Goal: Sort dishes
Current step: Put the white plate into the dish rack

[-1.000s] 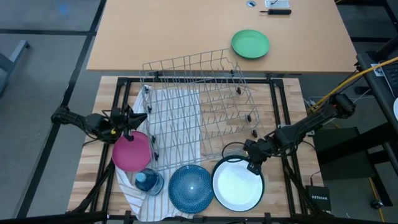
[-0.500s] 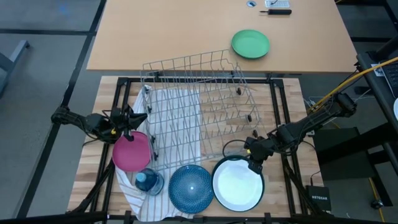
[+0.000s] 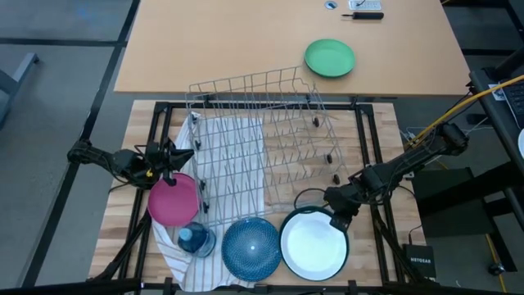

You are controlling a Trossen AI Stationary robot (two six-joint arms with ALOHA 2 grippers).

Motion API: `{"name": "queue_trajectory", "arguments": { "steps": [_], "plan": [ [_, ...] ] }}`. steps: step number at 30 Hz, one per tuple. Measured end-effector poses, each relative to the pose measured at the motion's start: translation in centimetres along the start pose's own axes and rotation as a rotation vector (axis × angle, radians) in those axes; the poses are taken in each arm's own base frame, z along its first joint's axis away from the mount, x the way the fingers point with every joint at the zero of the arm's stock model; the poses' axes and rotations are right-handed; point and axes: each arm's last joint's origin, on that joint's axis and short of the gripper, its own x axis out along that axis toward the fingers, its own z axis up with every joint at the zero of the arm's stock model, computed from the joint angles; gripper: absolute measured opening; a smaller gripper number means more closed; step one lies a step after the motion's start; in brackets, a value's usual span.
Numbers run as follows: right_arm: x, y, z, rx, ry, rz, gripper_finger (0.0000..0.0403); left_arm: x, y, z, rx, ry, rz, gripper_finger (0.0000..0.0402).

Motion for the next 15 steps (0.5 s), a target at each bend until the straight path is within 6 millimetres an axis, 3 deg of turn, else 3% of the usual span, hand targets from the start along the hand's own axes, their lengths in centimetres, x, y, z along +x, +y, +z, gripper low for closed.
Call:
{"name": "queue_trajectory", "arguments": {
  "steps": [7, 15],
  "plan": [
    [-0.2, 0.6, 0.0, -0.017, 0.025, 0.089, 0.0066, 0.0, 0.0, -0.1, 0.004, 0.005, 0.001, 0.0029],
    [-0.9, 1.3, 0.2, -0.093, -0.068, 0.113, 0.0066, 0.0, 0.1, -0.4, 0.017, 0.030, 0.006, 0.0029]
  ]
}}
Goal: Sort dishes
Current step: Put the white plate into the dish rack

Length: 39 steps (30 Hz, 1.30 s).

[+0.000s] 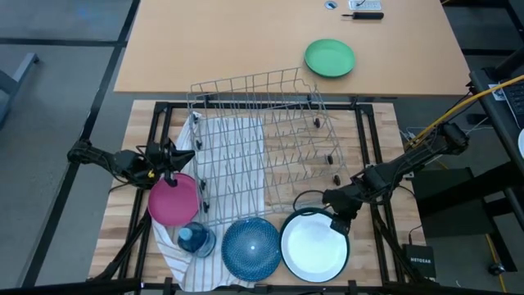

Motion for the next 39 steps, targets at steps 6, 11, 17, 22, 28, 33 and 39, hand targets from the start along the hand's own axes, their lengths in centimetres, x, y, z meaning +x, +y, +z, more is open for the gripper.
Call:
{"name": "queue_trajectory", "arguments": {
  "steps": [6, 11, 17, 22, 28, 33, 39],
  "plan": [
    [-0.5, 1.5, -0.8, -0.059, 0.028, 0.043, 0.0066, 0.0, 0.0, -0.1, -0.004, 0.010, 0.002, 0.0029],
    [-1.0, 3.1, -1.8, -0.111, 0.025, 0.072, 0.0066, 0.0, 0.0, -0.1, -0.004, 0.009, 0.002, 0.0029],
    [-0.4, 4.3, -2.6, -0.128, -0.032, 0.118, 0.0066, 0.0, 0.0, -0.1, -0.004, 0.009, 0.002, 0.0029],
    [1.0, 4.3, -2.5, -0.124, -0.068, 0.039, 0.0066, 0.0, 0.0, -0.1, -0.004, 0.009, 0.002, 0.0029],
    [3.9, 4.2, -1.8, -0.158, -0.021, -0.030, 0.0066, 0.0, 0.0, -0.1, -0.013, 0.009, 0.002, 0.0029],
    [5.8, 4.4, -1.2, -0.180, -0.008, -0.033, 0.0066, 0.0, 0.0, -0.1, -0.010, 0.009, 0.002, 0.0029],
    [6.5, 3.6, -1.1, -0.154, -0.012, -0.137, 0.0066, 0.0, 0.0, -0.1, -0.009, 0.011, 0.002, 0.0029]
  ]
}}
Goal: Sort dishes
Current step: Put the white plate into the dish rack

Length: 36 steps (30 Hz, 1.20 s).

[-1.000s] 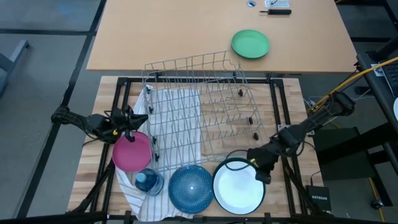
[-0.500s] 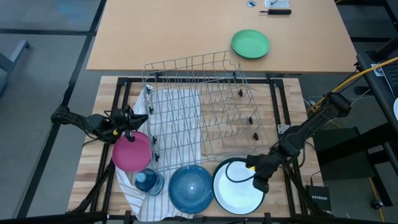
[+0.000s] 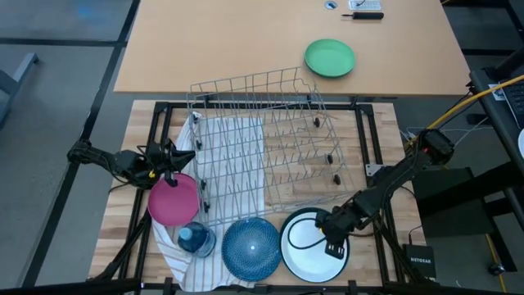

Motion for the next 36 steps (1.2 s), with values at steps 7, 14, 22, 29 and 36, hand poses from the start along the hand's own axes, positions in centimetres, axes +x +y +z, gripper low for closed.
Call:
{"name": "queue_trajectory", "arguments": {
  "steps": [7, 14, 22, 29, 36],
  "plan": [
    [0.0, 0.1, -0.1, 0.026, 0.026, 0.023, 0.0066, 0.0, -0.1, 0.4, -0.033, -0.029, -0.022, 0.0029],
    [0.0, 0.1, 0.0, 0.027, 0.017, 0.019, 0.0066, -0.3, -0.9, 4.2, -0.010, -0.114, -0.102, 0.0029],
    [0.0, 0.1, 0.0, 0.028, 0.010, 0.016, 0.0066, 1.2, -3.3, 8.8, 0.134, -0.112, -0.181, 0.0029],
    [0.0, 0.1, -0.1, 0.082, 0.034, 0.027, 0.0079, 4.5, -6.3, 10.0, 0.269, -0.022, -0.177, 0.0029],
    [-0.1, 0.3, -0.4, 0.085, 0.144, 0.077, 0.0144, 6.7, -8.2, 8.8, 0.303, 0.077, -0.253, 0.0029]
  ]
}}
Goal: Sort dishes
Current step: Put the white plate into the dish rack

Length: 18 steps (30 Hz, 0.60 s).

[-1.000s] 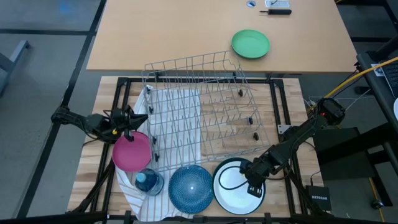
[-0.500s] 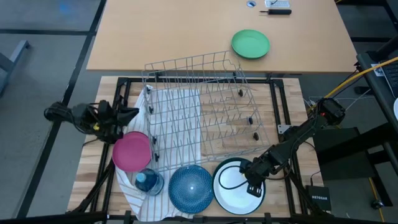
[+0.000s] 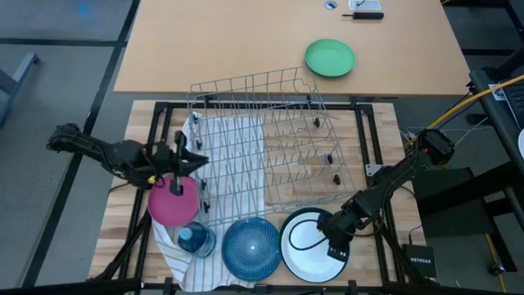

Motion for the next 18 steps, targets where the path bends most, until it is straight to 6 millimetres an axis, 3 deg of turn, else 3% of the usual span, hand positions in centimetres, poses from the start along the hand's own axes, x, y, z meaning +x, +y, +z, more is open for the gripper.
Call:
{"name": "queue_trajectory", "arguments": {
  "steps": [6, 18],
  "plan": [
    [0.0, -0.1, -0.5, 0.112, 0.140, 0.026, 0.0159, 1.2, -0.6, -0.5, 0.025, 0.043, -0.010, 0.0029],
    [-0.1, -1.2, -0.7, 0.207, 0.076, -0.121, 0.0134, 1.4, -0.7, -0.7, 0.019, 0.057, -0.011, 0.0029]
  ]
}}
